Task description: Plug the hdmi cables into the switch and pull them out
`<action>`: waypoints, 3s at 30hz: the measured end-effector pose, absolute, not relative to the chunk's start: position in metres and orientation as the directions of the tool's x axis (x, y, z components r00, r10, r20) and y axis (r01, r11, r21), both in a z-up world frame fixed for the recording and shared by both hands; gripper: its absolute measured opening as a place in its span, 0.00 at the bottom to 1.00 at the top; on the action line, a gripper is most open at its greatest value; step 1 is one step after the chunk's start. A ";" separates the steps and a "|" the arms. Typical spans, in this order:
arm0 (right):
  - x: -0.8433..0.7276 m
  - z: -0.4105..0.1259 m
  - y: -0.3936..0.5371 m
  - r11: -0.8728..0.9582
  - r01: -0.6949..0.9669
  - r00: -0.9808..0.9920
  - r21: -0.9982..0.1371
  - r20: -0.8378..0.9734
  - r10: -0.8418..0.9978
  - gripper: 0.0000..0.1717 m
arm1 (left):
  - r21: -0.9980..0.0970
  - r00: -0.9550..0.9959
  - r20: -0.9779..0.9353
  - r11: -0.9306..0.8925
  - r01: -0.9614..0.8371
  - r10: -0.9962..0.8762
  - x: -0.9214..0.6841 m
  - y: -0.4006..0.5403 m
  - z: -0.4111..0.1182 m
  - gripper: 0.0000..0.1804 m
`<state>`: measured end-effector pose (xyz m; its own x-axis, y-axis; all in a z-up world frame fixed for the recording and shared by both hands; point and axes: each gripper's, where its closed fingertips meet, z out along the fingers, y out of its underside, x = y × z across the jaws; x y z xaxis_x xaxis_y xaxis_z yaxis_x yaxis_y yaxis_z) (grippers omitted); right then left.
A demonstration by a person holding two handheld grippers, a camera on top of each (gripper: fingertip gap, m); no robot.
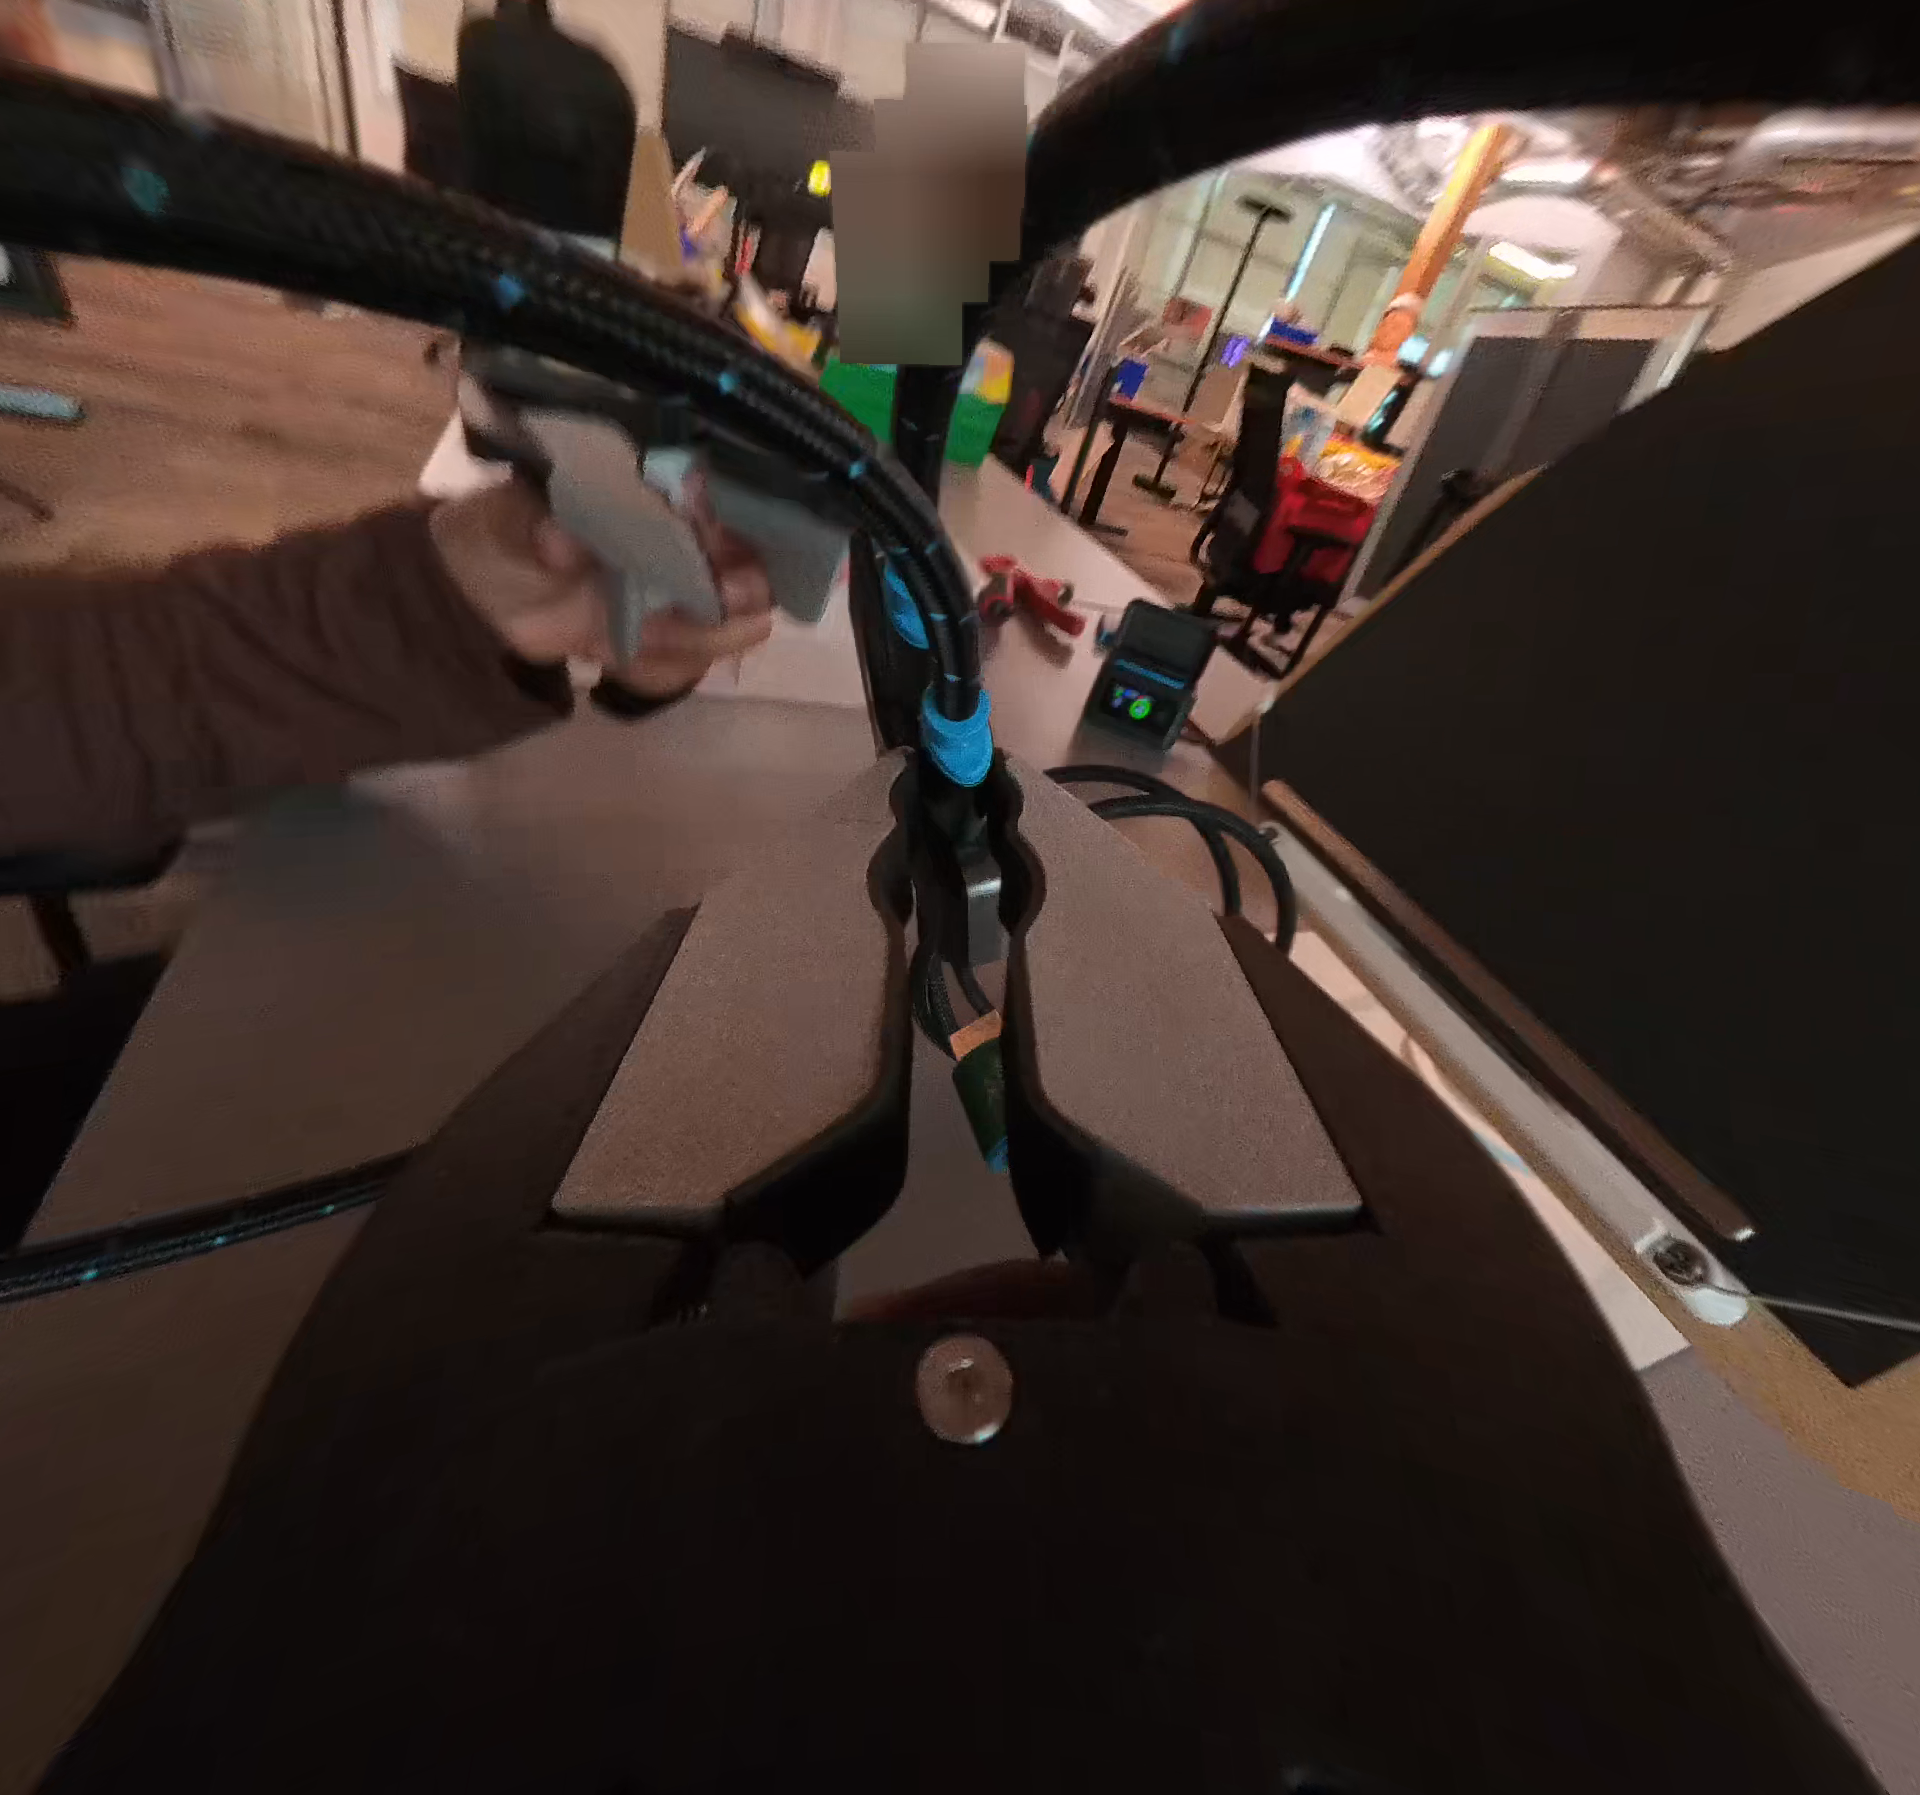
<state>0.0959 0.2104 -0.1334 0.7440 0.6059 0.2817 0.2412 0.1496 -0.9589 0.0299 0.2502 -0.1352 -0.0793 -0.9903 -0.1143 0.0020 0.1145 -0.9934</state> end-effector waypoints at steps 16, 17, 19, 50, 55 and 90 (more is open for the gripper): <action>0.043 -0.170 0.198 0.117 0.329 0.564 -0.937 0.294 0.772 0.05 | -0.927 -0.313 -0.282 0.342 -0.156 -0.907 0.064 0.197 -0.198 0.12; 0.042 -0.168 0.197 0.125 0.312 0.561 -0.942 0.288 0.776 0.05 | -0.936 -0.319 -0.267 0.324 -0.139 -0.909 0.063 0.196 -0.196 0.12; 0.041 -0.162 0.196 0.147 0.280 0.567 -0.949 0.287 0.772 0.05 | -0.956 -0.331 -0.220 0.270 -0.113 -0.918 0.062 0.194 -0.190 0.12; 0.043 -0.152 0.218 0.046 -0.053 0.650 -0.998 0.001 0.760 0.04 | -0.933 -0.437 0.349 -0.352 -0.077 -0.829 0.059 0.205 -0.169 0.11; 0.042 -0.145 0.221 0.073 -0.121 0.678 -0.990 -0.028 0.734 0.04 | -0.916 -0.455 0.381 -0.395 -0.068 -0.805 0.057 0.207 -0.164 0.11; 0.324 -0.033 0.104 -0.368 0.637 0.618 -0.678 0.734 -0.281 0.04 | -0.982 -0.059 0.147 -0.153 0.112 -0.987 0.056 0.263 -0.160 0.10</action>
